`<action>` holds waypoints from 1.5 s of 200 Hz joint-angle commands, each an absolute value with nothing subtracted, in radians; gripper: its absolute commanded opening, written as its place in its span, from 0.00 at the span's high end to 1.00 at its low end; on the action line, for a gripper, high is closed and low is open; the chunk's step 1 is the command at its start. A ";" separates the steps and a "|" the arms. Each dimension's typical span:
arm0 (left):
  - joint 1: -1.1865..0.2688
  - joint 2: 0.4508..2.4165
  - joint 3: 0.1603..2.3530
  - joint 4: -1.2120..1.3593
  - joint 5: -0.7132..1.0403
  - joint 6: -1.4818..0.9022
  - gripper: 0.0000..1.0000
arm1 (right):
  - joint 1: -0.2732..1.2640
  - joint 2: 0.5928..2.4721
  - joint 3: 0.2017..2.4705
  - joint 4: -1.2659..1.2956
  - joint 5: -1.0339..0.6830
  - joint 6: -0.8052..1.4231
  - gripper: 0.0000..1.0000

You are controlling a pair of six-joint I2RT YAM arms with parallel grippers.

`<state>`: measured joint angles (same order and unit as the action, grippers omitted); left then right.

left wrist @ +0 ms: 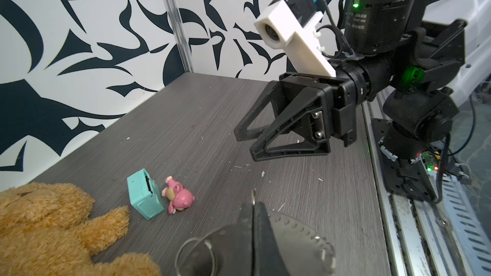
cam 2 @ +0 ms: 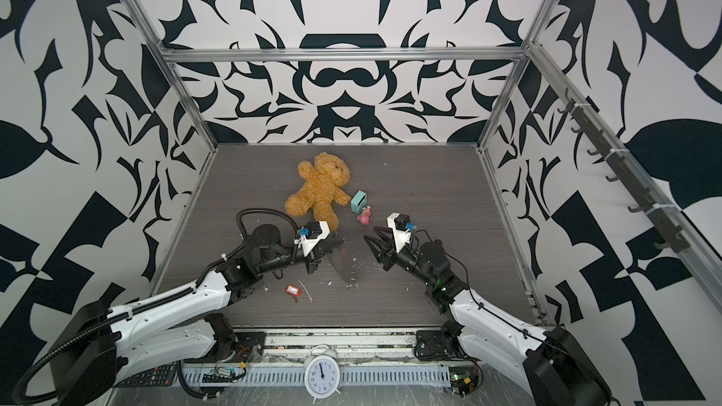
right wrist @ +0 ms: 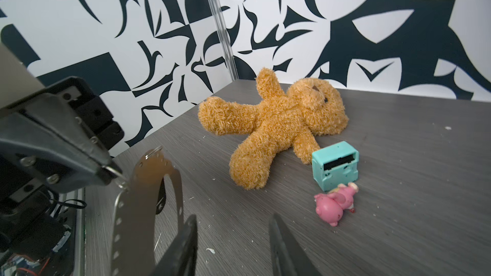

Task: Put the keys on the keyring
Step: 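Grasp the raised plate edge with the right gripper beside the left gripper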

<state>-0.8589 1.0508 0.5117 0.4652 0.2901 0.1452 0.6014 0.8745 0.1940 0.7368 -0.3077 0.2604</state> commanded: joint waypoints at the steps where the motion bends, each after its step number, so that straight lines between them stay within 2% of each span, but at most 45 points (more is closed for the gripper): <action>1: -0.859 1.009 0.494 0.538 0.312 0.128 1.00 | 0.619 0.849 0.209 0.730 -0.327 0.206 0.62; 38: -0.859 0.958 0.463 0.571 0.328 0.125 1.00 | 0.658 0.833 0.215 0.731 -0.373 0.173 0.69; 212: -0.859 0.989 0.445 0.651 0.464 0.129 1.00 | 0.775 0.775 0.230 0.693 -0.415 0.101 0.73; 300: -0.861 1.037 0.463 0.660 0.535 0.129 1.00 | 0.787 0.769 0.219 0.760 -0.430 0.163 0.74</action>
<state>-0.8589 1.0321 0.4500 0.6090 0.4915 0.1341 0.7818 0.7860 0.1940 0.6903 -0.4160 0.1390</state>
